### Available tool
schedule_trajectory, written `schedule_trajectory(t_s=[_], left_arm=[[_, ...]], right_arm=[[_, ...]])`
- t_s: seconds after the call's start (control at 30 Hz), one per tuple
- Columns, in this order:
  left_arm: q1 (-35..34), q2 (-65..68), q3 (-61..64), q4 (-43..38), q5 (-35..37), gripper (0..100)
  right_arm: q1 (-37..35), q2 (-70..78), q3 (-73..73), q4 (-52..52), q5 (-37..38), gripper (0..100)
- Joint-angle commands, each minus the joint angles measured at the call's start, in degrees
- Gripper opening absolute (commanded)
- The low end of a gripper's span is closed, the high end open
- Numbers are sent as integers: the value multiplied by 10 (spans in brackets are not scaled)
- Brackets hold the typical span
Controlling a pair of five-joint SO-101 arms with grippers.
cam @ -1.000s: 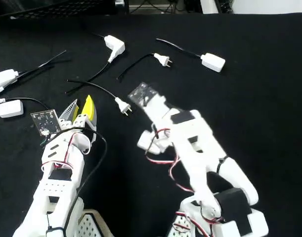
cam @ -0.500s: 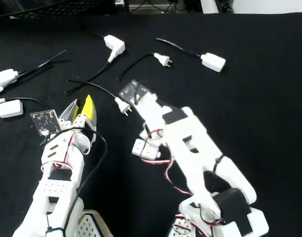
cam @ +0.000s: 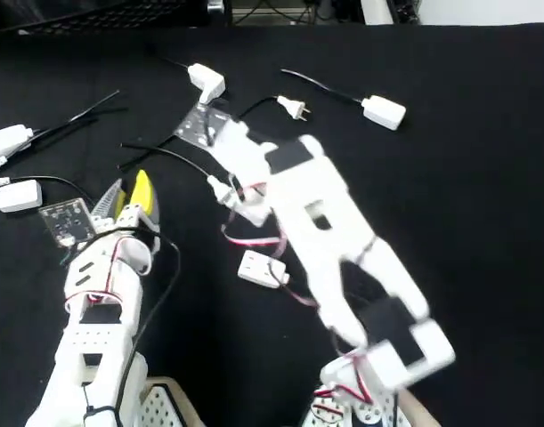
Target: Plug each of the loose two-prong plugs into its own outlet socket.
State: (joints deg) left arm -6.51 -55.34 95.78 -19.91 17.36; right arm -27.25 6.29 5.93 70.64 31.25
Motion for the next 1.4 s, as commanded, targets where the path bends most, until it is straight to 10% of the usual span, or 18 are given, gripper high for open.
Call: schedule_trajectory(t_s=[0.0, 0.83, 1.37], left_arm=[[-23, -6, 10, -4, 0, 148], [-26, -6, 10, -1, 0, 145], [-25, -6, 10, -2, 0, 145]], right_arm=[[-18, 118, -138, 34, -3, 183], [-48, 567, -728, 222, -28, 181], [2, 672, -932, 305, -48, 12]])
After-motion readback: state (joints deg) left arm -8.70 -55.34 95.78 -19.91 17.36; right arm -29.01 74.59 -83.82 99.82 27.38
